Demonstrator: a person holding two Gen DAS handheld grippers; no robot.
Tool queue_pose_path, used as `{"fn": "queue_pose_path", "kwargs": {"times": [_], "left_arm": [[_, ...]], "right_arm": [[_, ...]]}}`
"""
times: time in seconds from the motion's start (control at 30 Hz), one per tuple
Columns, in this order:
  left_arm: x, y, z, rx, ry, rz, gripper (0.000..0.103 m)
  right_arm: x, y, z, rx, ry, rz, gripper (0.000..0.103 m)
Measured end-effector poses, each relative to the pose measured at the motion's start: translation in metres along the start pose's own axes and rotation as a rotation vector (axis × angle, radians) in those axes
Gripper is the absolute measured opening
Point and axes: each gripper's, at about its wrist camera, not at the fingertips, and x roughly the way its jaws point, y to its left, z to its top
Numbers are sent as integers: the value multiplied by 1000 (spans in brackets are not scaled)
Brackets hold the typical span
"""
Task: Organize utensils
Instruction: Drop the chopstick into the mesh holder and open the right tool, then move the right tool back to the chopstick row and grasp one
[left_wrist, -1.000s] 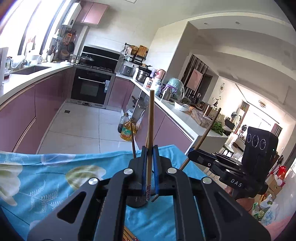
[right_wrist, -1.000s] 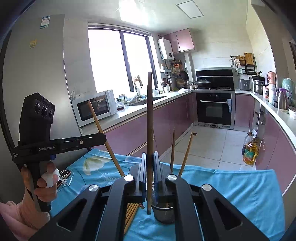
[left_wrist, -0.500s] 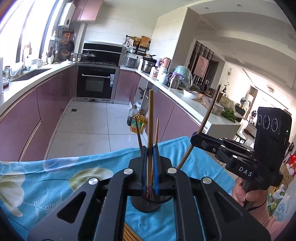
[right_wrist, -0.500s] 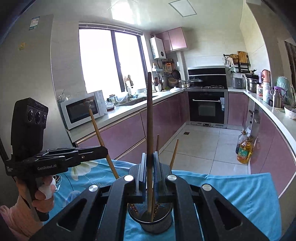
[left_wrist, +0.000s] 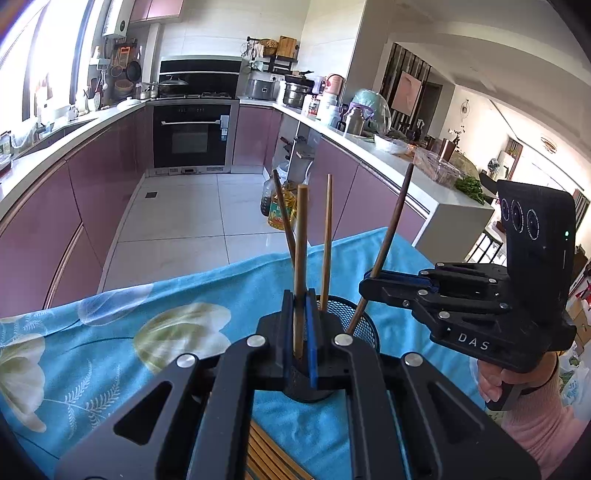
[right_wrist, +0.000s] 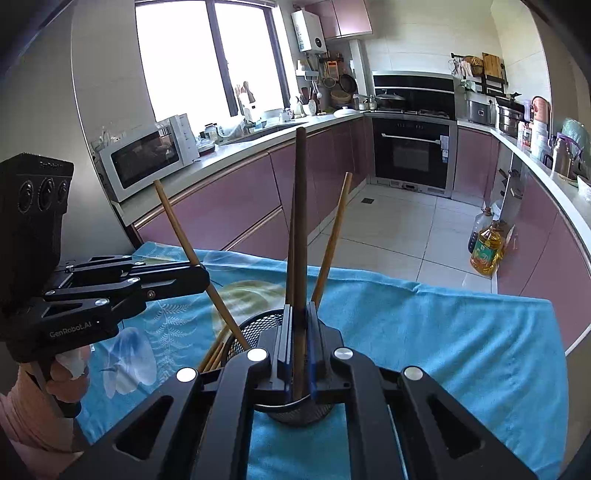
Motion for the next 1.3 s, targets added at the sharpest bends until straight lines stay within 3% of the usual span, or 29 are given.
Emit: {"fn": "queue_pose_path", "kwargs": {"times": [0.3, 0.47, 0.8, 0.87, 1.07, 1.3], "left_arm": [[21, 5, 10, -32, 18, 17, 9], [23, 10, 5, -67, 23, 25, 26], [-9, 16, -22, -90, -46, 64, 36], [-19, 16, -29, -81, -70, 79, 44], [-41, 28, -57, -101, -78, 135, 50], [-41, 49, -109, -134, 19, 219, 54]], "right_arm": [[11, -10, 6, 65, -8, -15, 8], [5, -10, 1, 75, -37, -22, 14], [-12, 6, -10, 41, -74, 8, 28], [-20, 13, -15, 23, -93, 20, 29], [-42, 44, -33, -64, -139, 69, 40], [-27, 70, -66, -118, -51, 106, 43]]}}
